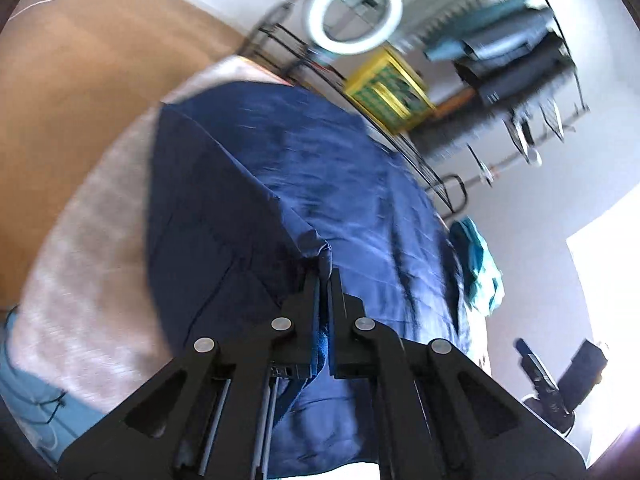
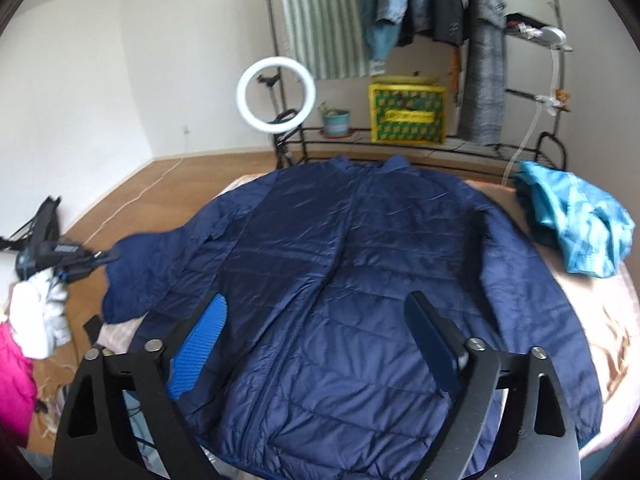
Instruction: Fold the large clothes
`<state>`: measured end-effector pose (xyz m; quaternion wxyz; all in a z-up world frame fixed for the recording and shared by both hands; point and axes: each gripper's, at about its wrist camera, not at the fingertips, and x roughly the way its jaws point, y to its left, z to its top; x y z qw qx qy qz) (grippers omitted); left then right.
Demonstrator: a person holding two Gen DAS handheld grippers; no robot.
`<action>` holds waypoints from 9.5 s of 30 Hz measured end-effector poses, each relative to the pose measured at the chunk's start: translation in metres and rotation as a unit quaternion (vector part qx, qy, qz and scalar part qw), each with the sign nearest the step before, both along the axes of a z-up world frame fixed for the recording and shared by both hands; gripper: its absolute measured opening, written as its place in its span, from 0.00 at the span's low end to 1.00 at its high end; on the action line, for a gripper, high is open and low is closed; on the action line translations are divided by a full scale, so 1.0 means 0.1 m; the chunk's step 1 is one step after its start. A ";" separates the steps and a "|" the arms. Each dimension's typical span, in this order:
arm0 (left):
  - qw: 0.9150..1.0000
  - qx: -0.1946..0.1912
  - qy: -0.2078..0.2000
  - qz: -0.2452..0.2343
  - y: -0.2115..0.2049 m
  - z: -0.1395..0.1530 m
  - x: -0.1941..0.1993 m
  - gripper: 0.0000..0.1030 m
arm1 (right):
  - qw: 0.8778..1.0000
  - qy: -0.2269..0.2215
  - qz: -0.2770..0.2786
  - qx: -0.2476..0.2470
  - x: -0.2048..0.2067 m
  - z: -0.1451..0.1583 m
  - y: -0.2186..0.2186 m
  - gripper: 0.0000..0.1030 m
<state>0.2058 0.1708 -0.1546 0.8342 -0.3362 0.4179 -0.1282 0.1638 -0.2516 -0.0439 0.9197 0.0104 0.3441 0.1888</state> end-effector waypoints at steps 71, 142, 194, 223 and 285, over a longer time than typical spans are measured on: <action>0.964 0.258 0.065 -0.003 -0.60 -0.97 2.54 0.28 | 0.985 0.139 -0.103 0.014 3.13 -1.45 -0.60 0.03; 0.953 0.224 -0.086 -0.184 -2.58 0.65 -0.37 0.36 | 0.932 0.198 -0.291 0.087 -0.60 -1.41 -3.80 0.06; 0.970 0.181 -0.047 -0.156 -2.00 0.44 0.06 0.53 | 0.983 0.127 0.013 0.131 1.08 -0.49 -0.40 0.23; 0.947 0.255 -0.043 -0.192 -2.94 0.33 1.41 0.00 | 0.974 0.098 -0.148 0.140 0.80 -0.39 -2.20 0.23; 0.950 0.301 0.027 -0.080 -1.32 -0.50 3.07 0.01 | 0.984 0.129 -0.117 -0.031 2.33 -1.38 -1.33 0.25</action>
